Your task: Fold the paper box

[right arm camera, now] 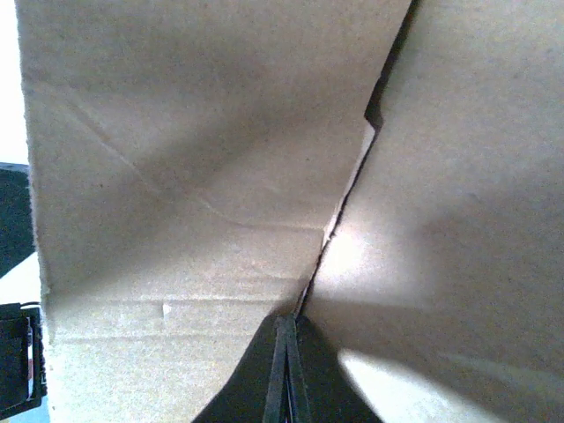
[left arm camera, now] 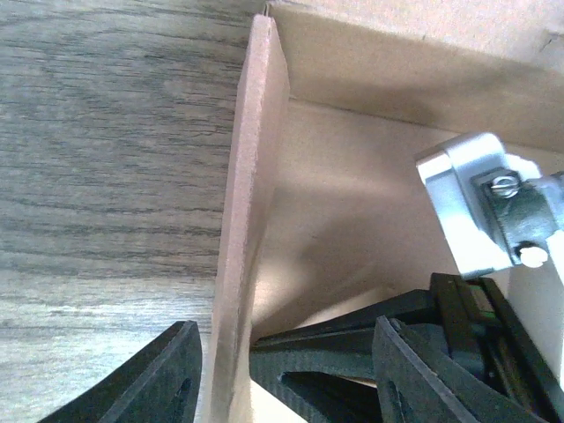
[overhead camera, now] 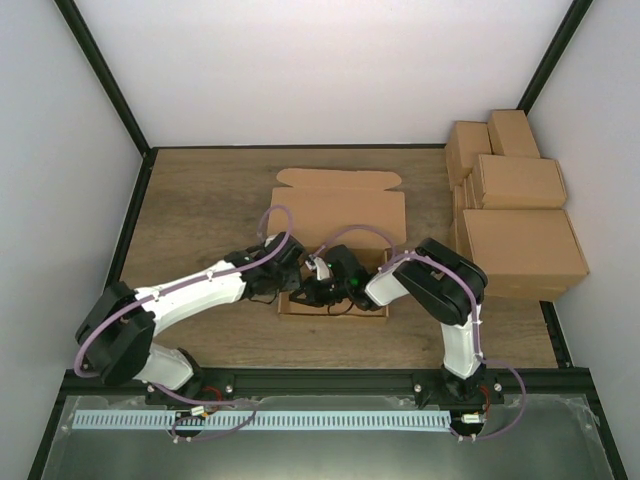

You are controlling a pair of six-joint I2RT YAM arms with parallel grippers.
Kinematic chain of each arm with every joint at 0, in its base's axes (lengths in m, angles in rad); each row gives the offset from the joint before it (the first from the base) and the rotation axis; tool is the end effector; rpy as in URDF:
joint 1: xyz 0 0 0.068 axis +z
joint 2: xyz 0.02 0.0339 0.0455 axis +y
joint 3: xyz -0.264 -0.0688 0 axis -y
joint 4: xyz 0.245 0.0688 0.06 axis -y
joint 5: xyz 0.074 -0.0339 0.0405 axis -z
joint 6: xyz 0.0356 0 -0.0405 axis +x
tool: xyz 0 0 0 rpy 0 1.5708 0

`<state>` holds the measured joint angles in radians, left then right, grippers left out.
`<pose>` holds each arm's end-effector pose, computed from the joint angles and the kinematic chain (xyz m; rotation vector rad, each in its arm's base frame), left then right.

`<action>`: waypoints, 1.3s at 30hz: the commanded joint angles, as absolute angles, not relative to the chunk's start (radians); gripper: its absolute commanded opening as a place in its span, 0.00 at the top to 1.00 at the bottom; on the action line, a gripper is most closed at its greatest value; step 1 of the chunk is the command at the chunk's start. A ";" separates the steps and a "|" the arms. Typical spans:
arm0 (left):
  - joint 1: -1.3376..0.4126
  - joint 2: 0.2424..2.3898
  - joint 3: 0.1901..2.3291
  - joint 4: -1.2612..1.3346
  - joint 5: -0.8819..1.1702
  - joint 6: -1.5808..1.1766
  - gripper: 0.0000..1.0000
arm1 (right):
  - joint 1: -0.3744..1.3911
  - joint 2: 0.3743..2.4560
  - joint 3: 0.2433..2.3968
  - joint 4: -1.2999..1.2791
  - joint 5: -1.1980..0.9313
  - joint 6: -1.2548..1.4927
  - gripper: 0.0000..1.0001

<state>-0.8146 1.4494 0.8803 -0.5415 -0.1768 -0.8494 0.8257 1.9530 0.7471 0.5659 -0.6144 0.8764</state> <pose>0.1934 -0.1959 0.1964 -0.1025 2.6859 -0.3050 0.2186 0.2672 0.0894 -0.3414 2.5591 1.4960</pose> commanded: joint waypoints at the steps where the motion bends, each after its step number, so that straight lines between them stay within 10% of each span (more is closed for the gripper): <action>1: -0.820 1.395 0.870 -0.557 -0.213 -0.861 0.42 | 0.844 1.982 0.770 0.547 -0.614 0.875 0.99; 15: -0.722 1.215 0.954 -0.679 -0.306 -0.778 0.09 | 0.845 1.989 0.787 0.516 -0.615 0.852 0.99; 28: -0.253 1.353 0.959 -0.310 0.248 -0.496 0.17 | 0.846 1.980 0.801 0.498 -0.627 0.840 0.99; 39: -0.238 1.767 1.279 -0.270 0.329 -0.333 0.15 | 0.858 1.978 0.841 0.451 -0.616 0.810 0.99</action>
